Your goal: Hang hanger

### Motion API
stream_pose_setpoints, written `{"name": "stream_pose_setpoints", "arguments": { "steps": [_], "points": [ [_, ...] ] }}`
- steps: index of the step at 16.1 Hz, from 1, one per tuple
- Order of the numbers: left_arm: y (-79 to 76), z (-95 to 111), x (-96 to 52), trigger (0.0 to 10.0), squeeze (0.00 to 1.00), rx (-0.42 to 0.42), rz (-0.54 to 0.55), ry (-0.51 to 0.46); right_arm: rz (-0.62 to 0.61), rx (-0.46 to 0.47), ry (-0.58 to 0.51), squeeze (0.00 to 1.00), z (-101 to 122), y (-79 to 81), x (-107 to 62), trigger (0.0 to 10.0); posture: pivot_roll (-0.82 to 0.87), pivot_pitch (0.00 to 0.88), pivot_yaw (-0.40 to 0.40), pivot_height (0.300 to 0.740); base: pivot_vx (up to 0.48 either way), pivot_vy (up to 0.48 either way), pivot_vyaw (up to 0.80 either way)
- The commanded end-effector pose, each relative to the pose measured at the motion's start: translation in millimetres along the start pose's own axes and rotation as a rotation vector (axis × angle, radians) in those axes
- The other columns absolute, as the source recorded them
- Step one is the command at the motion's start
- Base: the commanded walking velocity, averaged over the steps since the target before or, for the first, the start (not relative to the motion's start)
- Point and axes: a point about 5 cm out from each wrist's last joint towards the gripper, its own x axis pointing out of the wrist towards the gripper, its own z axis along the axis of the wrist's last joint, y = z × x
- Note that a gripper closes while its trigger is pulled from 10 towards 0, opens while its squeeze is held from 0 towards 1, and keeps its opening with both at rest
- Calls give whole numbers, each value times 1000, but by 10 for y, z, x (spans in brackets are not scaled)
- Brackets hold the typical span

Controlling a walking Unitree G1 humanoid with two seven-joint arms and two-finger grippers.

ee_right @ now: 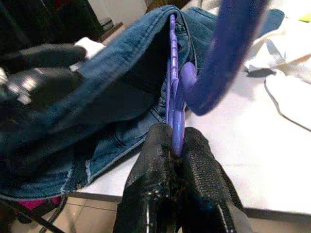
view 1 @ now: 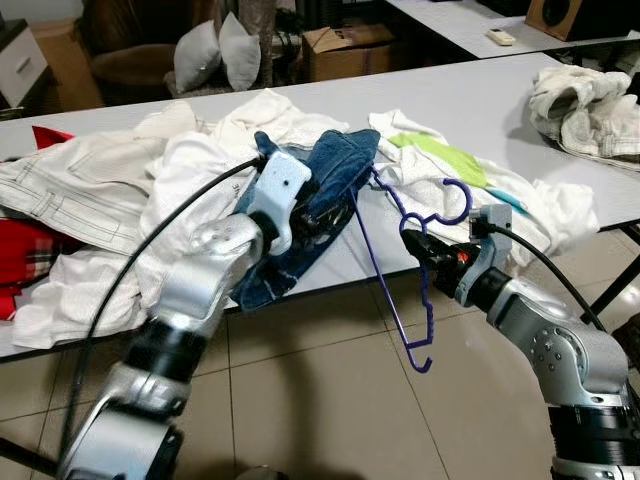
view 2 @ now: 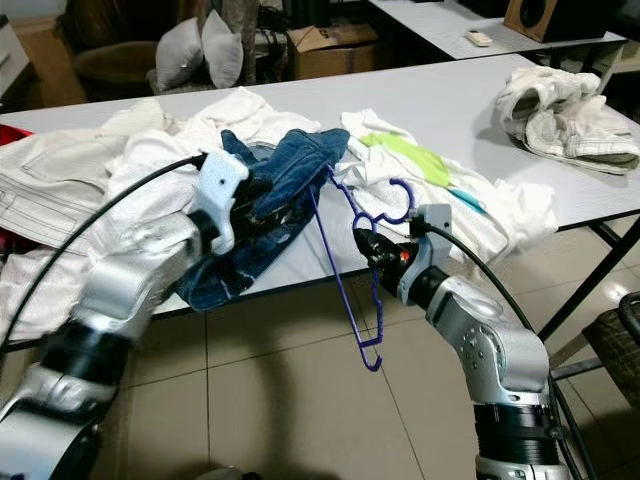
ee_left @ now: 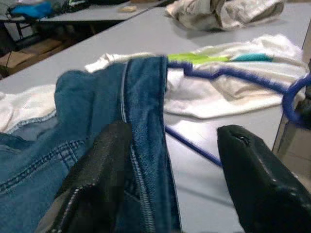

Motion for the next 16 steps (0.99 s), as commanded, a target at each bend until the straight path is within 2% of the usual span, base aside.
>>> {"name": "stream_pose_setpoints", "arguments": {
  "steps": [1,2,5,7,9,10,11,12,16],
  "points": [
    [54,-72,37,10000,0,65,37,31,14,-2,-28,0,59,36,-27,10000,-157,0,103,740,0,0,0],
    [90,-99,76,10000,0,101,75,30,15,-3,-32,0,60,48,-36,10000,-159,0,106,740,0,0,0],
    [250,-165,133,10000,0,121,204,47,15,-3,-41,0,66,67,-56,10000,-170,0,115,740,0,0,0],
    [257,-251,165,10000,0,26,191,66,19,-1,-43,0,71,75,-61,10000,-170,0,115,740,0,0,0],
    [186,-283,194,10000,0,-61,129,39,17,-1,-44,0,72,74,-65,10000,-172,0,116,740,0,0,0],
    [126,-331,209,7098,0,-58,85,58,16,-1,-46,0,76,73,-64,10000,-172,0,115,740,0,0,0],
    [125,-350,217,3843,0,-63,86,65,16,-1,-46,0,77,74,-63,10000,-173,0,115,740,0,0,0],
    [142,-366,227,0,0,-68,98,70,16,-3,-46,0,78,79,-63,10000,-175,0,115,740,0,0,0],
    [198,-307,212,0,0,-36,115,41,14,-7,-43,0,75,69,-70,10000,-174,0,117,740,0,0,0]
  ]
}}
